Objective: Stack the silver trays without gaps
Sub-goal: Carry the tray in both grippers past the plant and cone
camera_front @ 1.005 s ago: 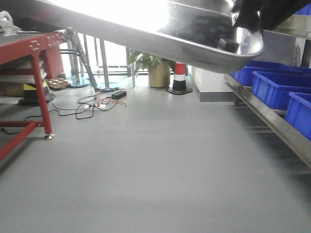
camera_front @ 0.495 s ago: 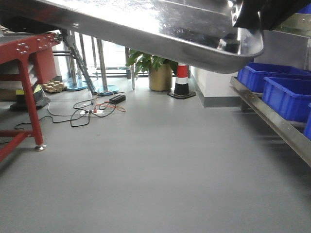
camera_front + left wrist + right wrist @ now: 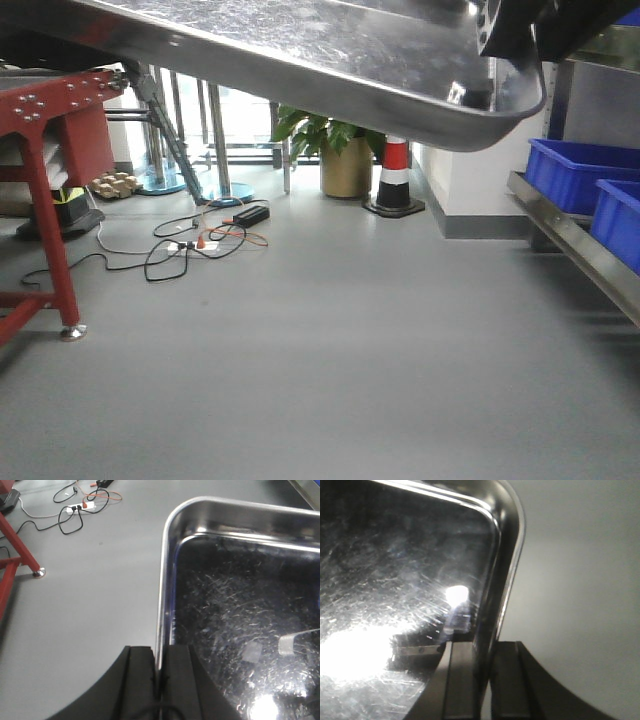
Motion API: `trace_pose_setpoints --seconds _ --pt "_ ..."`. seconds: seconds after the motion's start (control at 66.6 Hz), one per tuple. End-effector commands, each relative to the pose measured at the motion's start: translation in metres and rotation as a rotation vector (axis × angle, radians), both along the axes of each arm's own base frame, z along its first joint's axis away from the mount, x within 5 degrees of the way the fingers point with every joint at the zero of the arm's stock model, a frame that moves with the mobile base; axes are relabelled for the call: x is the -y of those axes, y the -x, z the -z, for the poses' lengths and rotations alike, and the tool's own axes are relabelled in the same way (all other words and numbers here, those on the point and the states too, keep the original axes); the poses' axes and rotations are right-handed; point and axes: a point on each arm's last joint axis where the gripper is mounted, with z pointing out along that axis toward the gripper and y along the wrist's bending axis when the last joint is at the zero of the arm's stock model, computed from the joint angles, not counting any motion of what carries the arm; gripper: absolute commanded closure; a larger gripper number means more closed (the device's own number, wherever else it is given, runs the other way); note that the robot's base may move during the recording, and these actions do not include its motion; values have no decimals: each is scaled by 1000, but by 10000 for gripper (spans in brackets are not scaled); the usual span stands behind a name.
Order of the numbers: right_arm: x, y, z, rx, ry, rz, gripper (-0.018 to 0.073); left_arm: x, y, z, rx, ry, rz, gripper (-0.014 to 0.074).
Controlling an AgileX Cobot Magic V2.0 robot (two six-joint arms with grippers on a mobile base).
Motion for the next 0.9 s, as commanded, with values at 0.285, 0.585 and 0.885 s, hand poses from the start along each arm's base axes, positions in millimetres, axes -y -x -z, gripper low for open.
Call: trace_pose_setpoints --seconds 0.285,0.585,0.885 --pt "4 1 -4 18 25 2 556 -6 -1 -7 63 -37 -28 606" --pt "4 1 -4 21 20 -2 556 -6 -1 -8 70 -37 -21 606" --pt "-3 -1 -7 53 -36 -45 556 -5 -2 -9 77 -33 -9 606"
